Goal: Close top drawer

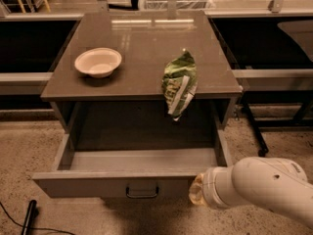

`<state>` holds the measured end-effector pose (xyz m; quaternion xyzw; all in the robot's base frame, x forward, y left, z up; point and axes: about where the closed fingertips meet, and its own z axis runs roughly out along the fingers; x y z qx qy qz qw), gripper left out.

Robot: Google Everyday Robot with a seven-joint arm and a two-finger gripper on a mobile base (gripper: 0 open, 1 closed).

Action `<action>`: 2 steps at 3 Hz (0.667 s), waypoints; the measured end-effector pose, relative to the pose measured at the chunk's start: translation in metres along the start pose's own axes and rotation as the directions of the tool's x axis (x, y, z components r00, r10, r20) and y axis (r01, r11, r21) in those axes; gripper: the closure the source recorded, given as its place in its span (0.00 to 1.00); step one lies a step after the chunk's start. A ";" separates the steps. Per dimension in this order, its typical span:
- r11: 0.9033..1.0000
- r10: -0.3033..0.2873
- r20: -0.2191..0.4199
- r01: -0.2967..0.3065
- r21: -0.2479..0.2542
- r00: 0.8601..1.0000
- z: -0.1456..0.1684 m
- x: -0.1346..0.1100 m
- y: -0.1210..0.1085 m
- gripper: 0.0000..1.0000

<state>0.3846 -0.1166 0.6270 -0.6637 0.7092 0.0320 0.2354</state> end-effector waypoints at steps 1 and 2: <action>0.998 -0.005 0.033 0.003 0.057 0.999 0.024 0.006 -0.023 1.00; 0.994 -0.009 0.059 0.002 0.113 0.998 0.043 0.005 -0.038 1.00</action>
Offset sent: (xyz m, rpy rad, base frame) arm 0.0697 0.0111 -0.0460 0.0833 -0.1711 -0.0431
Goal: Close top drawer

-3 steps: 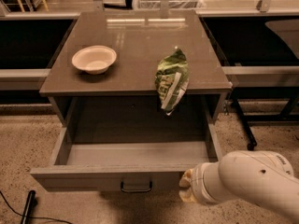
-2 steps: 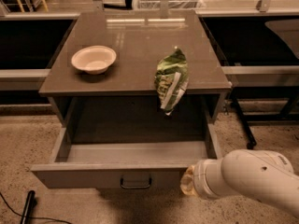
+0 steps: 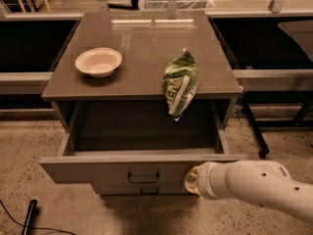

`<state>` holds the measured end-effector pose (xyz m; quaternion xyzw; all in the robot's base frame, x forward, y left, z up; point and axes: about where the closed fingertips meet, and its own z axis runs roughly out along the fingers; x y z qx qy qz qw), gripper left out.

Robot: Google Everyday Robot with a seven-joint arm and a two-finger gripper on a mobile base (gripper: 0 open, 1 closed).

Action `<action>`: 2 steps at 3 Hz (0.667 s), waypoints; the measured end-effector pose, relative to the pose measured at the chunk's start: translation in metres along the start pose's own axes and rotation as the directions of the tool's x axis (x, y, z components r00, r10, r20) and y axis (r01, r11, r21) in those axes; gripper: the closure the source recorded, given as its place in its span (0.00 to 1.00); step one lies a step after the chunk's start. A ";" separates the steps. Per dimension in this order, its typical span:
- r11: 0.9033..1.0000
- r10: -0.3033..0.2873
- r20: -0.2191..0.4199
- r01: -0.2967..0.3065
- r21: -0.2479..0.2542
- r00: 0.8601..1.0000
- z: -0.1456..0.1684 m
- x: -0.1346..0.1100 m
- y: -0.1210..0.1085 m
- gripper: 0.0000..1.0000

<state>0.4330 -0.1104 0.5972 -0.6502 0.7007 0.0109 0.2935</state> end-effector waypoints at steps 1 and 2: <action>0.999 -0.052 0.034 0.052 0.011 0.998 0.018 -0.011 -0.007 0.81; 0.997 -0.076 0.095 0.075 0.016 0.993 0.030 -0.020 -0.014 0.59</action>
Offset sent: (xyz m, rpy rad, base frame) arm 0.0376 0.0267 -0.0125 0.1234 -0.1031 0.1444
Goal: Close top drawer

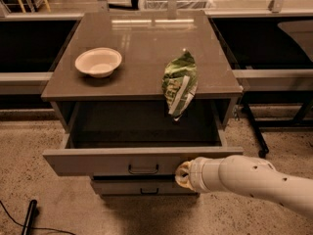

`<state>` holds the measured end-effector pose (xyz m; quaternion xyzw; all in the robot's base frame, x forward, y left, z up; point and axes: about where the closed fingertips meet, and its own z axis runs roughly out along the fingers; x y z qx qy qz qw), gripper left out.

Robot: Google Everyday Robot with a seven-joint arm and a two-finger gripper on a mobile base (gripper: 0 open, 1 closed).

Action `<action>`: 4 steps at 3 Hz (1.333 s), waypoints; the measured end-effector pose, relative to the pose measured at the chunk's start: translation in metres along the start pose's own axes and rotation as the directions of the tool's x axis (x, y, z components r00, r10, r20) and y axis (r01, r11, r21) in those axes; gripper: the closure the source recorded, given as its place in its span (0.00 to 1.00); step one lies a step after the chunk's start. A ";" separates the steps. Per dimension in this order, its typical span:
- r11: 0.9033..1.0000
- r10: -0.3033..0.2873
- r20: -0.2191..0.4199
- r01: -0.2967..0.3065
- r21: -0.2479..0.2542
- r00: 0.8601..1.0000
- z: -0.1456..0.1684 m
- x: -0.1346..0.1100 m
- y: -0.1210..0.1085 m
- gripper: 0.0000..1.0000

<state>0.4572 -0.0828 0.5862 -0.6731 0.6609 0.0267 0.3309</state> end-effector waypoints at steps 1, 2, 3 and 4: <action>0.999 -0.026 0.049 0.024 0.042 0.998 0.001 0.001 -0.023 0.34; 0.996 -0.027 0.072 0.021 0.088 0.997 -0.002 0.006 -0.049 0.11; 0.995 0.014 0.091 -0.023 0.095 0.996 0.000 0.017 -0.060 0.00; 0.995 0.014 0.091 -0.023 0.095 0.996 0.000 0.017 -0.061 0.00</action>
Offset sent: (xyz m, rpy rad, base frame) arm 0.0735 -0.0233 0.0339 0.1006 -0.1465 -0.0142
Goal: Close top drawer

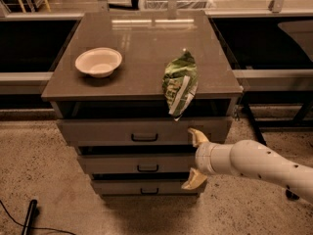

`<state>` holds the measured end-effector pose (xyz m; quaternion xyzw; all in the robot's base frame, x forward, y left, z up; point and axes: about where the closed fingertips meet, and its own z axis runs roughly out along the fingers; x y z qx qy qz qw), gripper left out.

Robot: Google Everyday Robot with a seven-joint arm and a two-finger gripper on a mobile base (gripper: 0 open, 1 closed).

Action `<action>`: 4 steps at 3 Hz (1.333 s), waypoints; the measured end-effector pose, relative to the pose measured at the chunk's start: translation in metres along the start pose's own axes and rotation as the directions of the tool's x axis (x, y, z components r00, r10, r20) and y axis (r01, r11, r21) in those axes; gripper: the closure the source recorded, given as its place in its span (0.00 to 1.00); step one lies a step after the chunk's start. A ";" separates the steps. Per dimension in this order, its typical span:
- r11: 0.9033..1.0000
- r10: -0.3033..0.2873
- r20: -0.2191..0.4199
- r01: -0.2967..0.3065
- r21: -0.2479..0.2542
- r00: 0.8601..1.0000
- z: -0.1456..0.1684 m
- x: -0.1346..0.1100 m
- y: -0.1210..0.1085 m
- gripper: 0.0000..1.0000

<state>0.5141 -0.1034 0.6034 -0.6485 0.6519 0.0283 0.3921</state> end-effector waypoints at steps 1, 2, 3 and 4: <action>1.000 -0.015 -0.015 0.015 -0.004 1.000 0.004 -0.003 -0.010 0.00; 0.999 -0.031 -0.046 0.031 -0.009 0.998 0.008 -0.003 -0.022 0.14; 0.998 -0.048 -0.008 0.048 -0.043 0.999 -0.018 -0.012 0.005 0.00; 0.999 -0.039 -0.025 0.039 -0.021 0.999 -0.023 -0.002 0.001 0.00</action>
Offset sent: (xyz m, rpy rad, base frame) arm 0.0397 0.0005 0.0103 -0.1024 -0.0059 -0.0034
